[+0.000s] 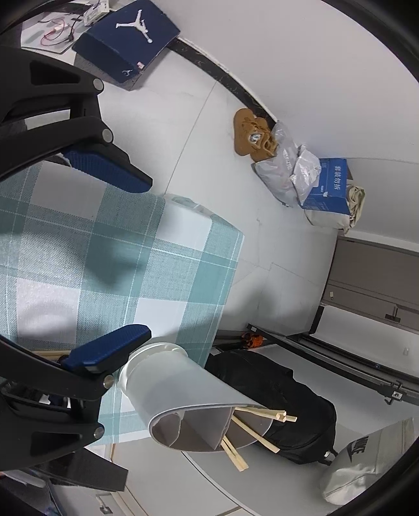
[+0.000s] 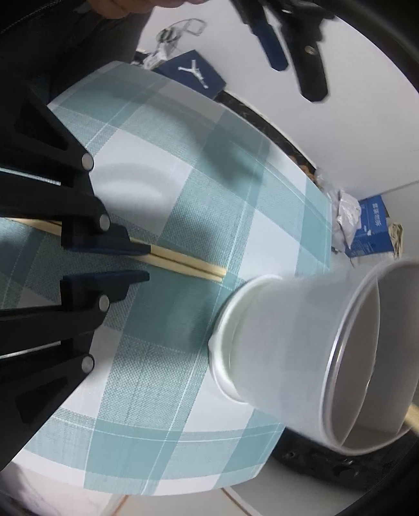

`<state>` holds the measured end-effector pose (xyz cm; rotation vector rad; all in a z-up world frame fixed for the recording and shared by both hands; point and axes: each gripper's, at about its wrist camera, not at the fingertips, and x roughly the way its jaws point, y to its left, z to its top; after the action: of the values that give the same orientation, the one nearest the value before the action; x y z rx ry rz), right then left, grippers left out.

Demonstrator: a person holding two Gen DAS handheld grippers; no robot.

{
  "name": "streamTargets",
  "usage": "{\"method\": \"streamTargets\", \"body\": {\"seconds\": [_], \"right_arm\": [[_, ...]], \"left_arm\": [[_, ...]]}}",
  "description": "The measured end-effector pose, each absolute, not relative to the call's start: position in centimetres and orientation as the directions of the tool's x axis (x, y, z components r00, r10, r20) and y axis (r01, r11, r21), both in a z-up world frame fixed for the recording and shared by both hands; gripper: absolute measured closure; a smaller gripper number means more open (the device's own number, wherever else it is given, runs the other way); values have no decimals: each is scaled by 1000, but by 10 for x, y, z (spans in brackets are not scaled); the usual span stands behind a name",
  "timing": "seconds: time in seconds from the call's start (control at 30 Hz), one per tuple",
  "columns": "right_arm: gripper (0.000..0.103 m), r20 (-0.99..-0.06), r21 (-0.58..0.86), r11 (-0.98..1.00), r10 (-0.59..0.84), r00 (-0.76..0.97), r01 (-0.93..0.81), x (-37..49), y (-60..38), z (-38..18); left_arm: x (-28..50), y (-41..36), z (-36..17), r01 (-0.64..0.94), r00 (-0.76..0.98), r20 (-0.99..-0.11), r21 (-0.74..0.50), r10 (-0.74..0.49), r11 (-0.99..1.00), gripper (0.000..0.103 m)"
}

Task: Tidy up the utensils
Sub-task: 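Lower both open grippers to the last chopsticks beside the caddy, then close the right gripper on a chopstick while the left gripper grasps the other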

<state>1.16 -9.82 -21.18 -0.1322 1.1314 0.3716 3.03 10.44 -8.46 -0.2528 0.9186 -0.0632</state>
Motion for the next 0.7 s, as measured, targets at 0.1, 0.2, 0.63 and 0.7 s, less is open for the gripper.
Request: {"method": "streamTargets", "body": {"seconds": [0.1, 0.2, 0.63, 0.7], "right_arm": [[97, -902, 18, 925, 178, 393, -379, 7, -91, -211], [97, -908, 22, 920, 181, 377, -390, 5, -86, -212], [95, -915, 16, 930, 162, 369, -368, 33, -84, -211], [94, -915, 13, 930, 158, 370, -366, 39, -83, -210]], "left_arm": [[31, 106, -84, -61, 605, -779, -252, -166, 966, 23], [32, 108, -82, -65, 604, -779, -256, -166, 965, 23], [38, 129, -84, -129, 587, -791, -299, -171, 945, 23], [39, 132, -84, -139, 584, -792, -313, -177, 940, 23]]}}
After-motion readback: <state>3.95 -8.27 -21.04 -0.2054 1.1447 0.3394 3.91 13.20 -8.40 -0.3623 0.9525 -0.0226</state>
